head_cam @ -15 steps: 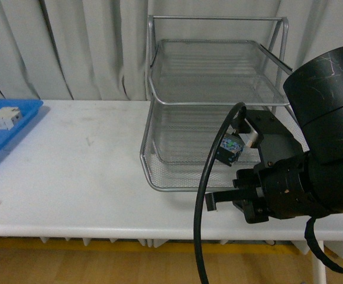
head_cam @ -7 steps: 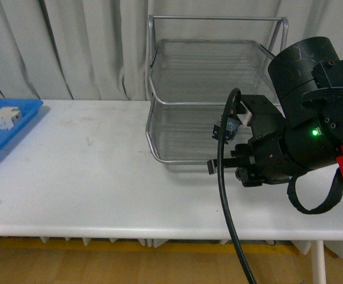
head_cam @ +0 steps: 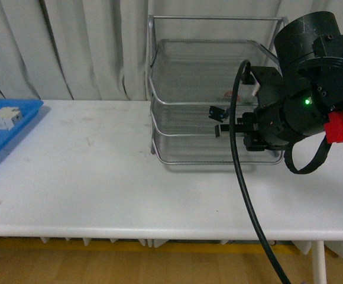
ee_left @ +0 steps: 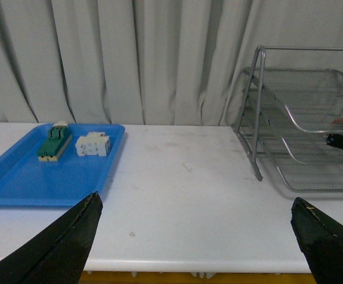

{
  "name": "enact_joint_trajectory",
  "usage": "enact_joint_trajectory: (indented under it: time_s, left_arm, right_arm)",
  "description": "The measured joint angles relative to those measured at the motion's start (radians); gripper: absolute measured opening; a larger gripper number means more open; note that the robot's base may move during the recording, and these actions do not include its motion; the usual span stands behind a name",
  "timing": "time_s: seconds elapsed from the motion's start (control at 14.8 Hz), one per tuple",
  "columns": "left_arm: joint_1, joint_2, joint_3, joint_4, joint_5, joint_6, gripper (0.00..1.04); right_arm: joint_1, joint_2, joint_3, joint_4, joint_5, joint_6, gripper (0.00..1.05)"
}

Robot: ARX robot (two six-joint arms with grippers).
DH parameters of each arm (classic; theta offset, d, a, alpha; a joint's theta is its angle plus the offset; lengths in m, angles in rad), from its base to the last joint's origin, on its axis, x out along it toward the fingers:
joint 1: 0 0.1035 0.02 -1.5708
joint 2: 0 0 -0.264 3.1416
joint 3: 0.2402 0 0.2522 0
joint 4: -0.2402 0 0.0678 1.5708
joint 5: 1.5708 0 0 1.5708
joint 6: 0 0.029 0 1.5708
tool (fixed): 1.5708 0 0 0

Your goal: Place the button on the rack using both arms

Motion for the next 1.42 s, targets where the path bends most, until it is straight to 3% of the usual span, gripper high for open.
enact_joint_trajectory:
  time_s: [0.27, 0.47, 0.61, 0.74, 0.95, 1.02, 1.08, 1.22, 1.35, 1.42]
  left_arm:
    - [0.0, 0.0, 0.0, 0.0, 0.0, 0.0, 0.98]
    - [0.0, 0.0, 0.0, 0.0, 0.0, 0.0, 0.98]
    - [0.0, 0.0, 0.0, 0.0, 0.0, 0.0, 0.98]
    - [0.0, 0.0, 0.0, 0.0, 0.0, 0.0, 0.98]
    - [0.0, 0.0, 0.0, 0.0, 0.0, 0.0, 0.98]
    - [0.0, 0.0, 0.0, 0.0, 0.0, 0.0, 0.98]
    - [0.0, 0.0, 0.0, 0.0, 0.0, 0.0, 0.98]
    - [0.0, 0.0, 0.0, 0.0, 0.0, 0.0, 0.98]
    - [0.0, 0.0, 0.0, 0.0, 0.0, 0.0, 0.98]
    - [0.0, 0.0, 0.0, 0.0, -0.001, 0.0, 0.98]
  right_arm:
    - [0.013, -0.103, -0.151, 0.04, -0.045, 0.032, 0.02]
    - [0.003, -0.351, -0.386, 0.193, -0.155, 0.123, 0.02]
    - [-0.086, -0.555, -0.589, 0.298, -0.237, 0.261, 0.02]
    - [-0.216, -0.797, -0.768, 0.332, -0.211, 0.323, 0.02]
    - [-0.345, -1.03, -0.831, 0.271, -0.193, 0.24, 0.02]
    - [-0.36, -1.082, -0.874, 0.393, -0.154, 0.185, 0.02]
    - [-0.36, -1.152, -0.952, 0.531, -0.121, 0.066, 0.02]
    - [-0.345, -1.311, -1.039, 0.484, -0.096, -0.064, 0.02]
    - [-0.247, -1.458, -1.103, 0.411, -0.018, -0.099, 0.02]
    - [-0.243, -1.503, -1.13, 0.406, -0.011, -0.108, 0.02]
